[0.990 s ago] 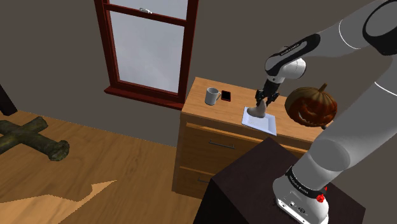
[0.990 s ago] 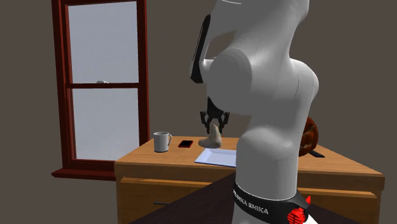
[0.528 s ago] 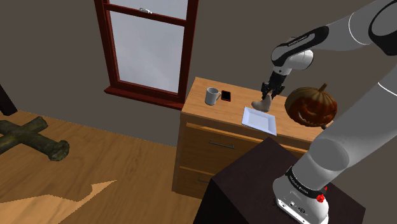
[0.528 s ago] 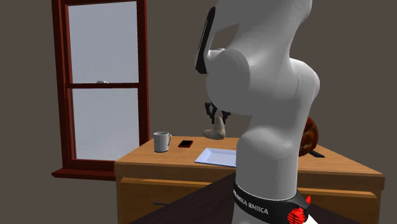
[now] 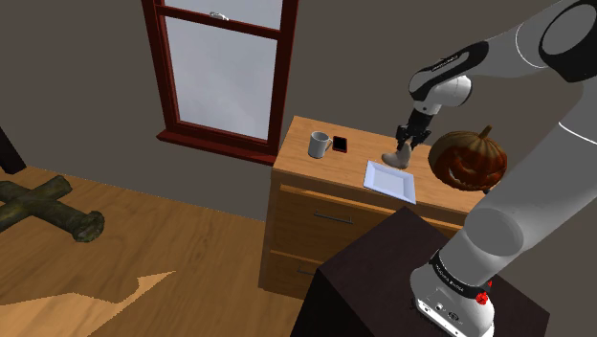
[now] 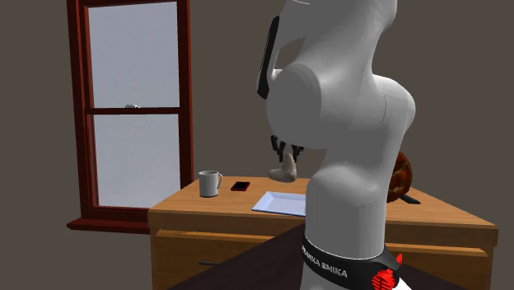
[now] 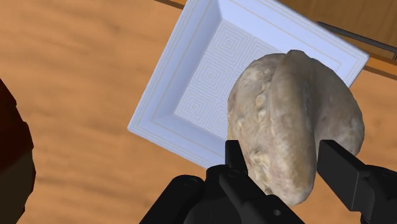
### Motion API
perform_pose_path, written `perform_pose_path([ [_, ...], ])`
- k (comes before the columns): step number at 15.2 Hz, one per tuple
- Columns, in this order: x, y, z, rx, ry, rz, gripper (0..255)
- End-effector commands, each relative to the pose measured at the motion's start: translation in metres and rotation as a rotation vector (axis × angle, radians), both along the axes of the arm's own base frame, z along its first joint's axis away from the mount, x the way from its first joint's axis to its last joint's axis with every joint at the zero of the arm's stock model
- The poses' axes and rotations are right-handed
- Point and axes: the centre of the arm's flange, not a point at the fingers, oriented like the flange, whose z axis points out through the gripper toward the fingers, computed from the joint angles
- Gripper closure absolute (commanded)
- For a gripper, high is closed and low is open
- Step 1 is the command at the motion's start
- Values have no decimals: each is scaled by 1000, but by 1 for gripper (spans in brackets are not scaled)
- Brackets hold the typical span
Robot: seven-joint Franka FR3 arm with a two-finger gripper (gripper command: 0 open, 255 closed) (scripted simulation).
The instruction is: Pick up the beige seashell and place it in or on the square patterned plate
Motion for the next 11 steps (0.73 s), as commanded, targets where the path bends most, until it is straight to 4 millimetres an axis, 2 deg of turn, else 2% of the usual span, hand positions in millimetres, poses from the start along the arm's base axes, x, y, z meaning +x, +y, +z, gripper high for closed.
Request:
perform_pose_path([
  [1,1,0,-10,0,-1,0,255],
  [11,1,0,-63,0,-1,0,255],
])
